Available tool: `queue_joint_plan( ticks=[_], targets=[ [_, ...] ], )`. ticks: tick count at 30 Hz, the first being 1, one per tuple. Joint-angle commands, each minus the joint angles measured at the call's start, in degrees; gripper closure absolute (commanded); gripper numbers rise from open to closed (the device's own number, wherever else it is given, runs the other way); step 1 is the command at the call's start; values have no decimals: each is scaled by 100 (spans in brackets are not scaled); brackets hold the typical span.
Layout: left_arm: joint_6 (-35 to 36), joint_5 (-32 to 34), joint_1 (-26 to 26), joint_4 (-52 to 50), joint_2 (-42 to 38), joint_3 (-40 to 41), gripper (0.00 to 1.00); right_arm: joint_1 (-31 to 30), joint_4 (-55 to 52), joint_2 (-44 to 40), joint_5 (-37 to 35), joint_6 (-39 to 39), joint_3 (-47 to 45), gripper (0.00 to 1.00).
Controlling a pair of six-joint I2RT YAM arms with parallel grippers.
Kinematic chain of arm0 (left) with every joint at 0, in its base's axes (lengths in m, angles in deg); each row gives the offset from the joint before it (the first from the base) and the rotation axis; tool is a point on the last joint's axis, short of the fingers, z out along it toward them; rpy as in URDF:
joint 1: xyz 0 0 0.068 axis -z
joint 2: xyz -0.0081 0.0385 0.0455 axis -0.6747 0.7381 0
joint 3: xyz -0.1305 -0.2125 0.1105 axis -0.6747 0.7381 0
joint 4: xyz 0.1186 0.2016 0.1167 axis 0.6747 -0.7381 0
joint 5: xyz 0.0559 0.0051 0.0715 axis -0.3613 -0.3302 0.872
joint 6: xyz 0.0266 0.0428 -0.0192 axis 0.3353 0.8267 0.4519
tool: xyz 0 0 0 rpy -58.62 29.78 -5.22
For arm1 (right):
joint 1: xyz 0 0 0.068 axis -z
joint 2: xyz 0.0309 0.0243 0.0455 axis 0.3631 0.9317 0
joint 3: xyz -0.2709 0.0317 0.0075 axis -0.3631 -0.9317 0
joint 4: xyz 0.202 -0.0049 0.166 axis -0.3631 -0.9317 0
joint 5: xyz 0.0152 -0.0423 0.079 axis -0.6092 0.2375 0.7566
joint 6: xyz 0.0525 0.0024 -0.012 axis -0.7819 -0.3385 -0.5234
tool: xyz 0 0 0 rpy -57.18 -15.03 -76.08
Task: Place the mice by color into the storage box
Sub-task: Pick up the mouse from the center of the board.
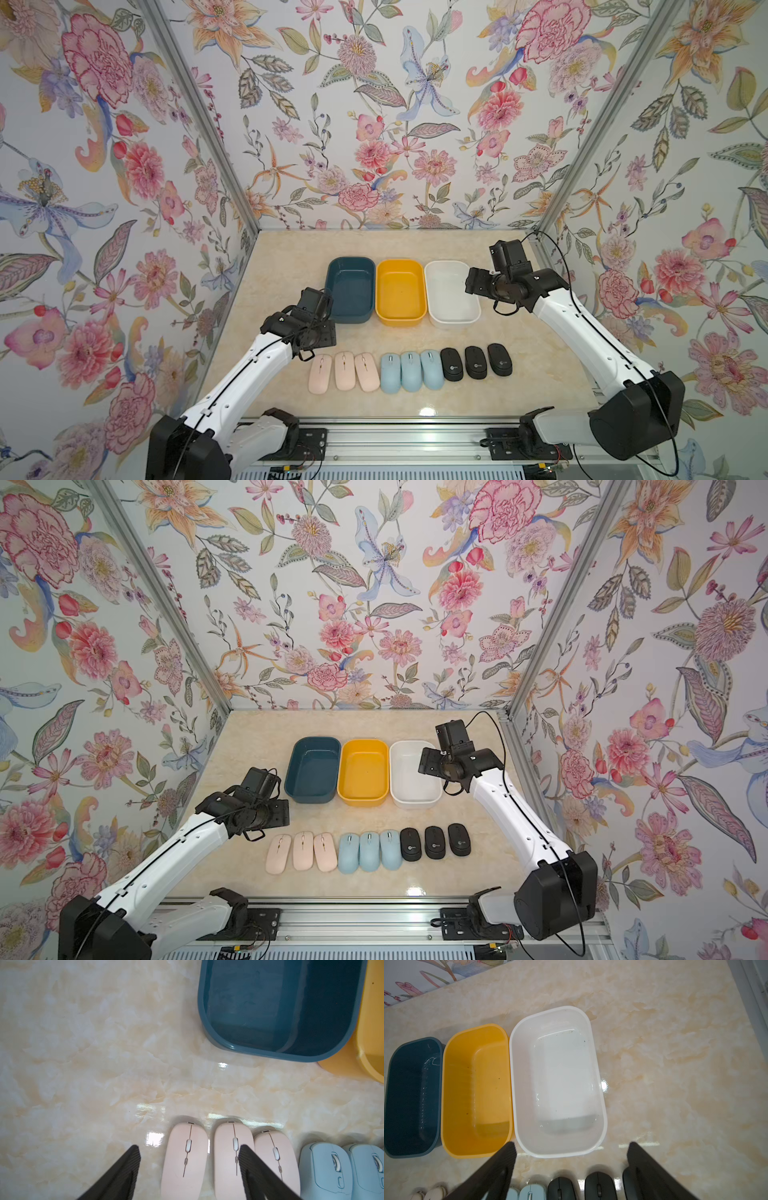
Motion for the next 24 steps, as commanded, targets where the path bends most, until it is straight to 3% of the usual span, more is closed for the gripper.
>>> queue_joint_plan(
  ticks=[1, 11, 20, 24],
  targets=[
    [-62, 95, 70, -145, -78, 15, 21, -78, 134, -94, -153, 80, 50, 12],
    [0, 661, 68, -176, -169, -351, 21, -210, 386, -124, -376, 113, -47, 16],
    [-3, 688, 68, -217, -419, -334, 21, -291, 516, -178, -437, 0, -39, 1],
    [74, 644, 68, -365, -463, -317, 21, -307, 444, -201, -341, -65, -47, 1]
  ],
)
